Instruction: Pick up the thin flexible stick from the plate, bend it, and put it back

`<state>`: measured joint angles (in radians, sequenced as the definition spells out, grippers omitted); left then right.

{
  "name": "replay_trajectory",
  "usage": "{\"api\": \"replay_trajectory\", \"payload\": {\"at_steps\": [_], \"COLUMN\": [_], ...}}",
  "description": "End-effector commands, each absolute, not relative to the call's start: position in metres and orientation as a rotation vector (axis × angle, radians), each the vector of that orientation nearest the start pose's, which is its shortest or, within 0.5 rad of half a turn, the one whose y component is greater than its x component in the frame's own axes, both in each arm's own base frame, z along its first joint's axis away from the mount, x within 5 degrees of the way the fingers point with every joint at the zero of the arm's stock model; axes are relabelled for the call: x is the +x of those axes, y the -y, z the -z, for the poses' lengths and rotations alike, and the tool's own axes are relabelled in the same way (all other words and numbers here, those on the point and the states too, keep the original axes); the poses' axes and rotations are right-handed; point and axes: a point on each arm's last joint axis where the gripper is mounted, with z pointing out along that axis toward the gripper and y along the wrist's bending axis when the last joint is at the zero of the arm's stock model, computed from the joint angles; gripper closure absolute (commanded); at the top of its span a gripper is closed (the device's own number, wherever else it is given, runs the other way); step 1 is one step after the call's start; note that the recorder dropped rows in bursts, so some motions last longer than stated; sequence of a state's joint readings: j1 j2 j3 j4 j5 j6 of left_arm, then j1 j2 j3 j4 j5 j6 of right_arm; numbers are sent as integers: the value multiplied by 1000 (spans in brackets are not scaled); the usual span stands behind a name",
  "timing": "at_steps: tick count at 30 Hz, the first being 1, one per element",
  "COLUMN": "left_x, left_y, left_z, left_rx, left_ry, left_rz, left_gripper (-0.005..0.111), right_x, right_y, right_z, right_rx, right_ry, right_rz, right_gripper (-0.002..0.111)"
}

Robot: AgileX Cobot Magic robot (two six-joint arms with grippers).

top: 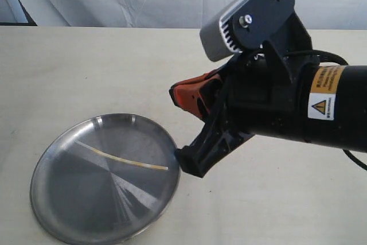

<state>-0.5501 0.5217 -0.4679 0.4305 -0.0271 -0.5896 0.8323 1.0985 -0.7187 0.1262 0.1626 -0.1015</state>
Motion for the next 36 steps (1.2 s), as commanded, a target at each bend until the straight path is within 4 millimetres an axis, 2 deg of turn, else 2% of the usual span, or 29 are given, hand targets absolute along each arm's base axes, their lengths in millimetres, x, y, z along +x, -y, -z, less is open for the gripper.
{"api": "replay_trajectory", "payload": {"at_steps": [1, 8, 17, 23, 26, 30, 33, 36], "left_x": [81, 67, 67, 67, 71, 73, 70, 65], "left_y": [45, 36, 36, 33, 28, 16, 7, 0], "left_z": [-335, -340, -340, -338, -318, -265, -235, -219], "left_rx": [261, 235, 235, 256, 122, -131, -268, -368], "left_ry": [-1515, -1463, -1460, -1470, -1566, -1682, -1705, -1683], "left_rz": [545, 558, 559, 482, 495, 461, 392, 345], "left_gripper": [107, 107, 107, 107, 107, 107, 107, 107], "right_x": [157, 157, 157, 157, 157, 157, 157, 157], "right_y": [-173, -173, -173, -173, -173, -173, -173, -173], "right_z": [-303, -304, -304, -304, -304, -304, -304, -304], "right_rx": [-840, -838, -838, -838, -838, -838, -838, -838], "right_ry": [-1868, -1864, -1864, -1864, -1864, -1864, -1864, -1864], "right_rz": [-536, -537, -537, -537, -537, -537, -537, -537], "right_gripper": [108, 108, 108, 108, 108, 108, 108, 108]}}
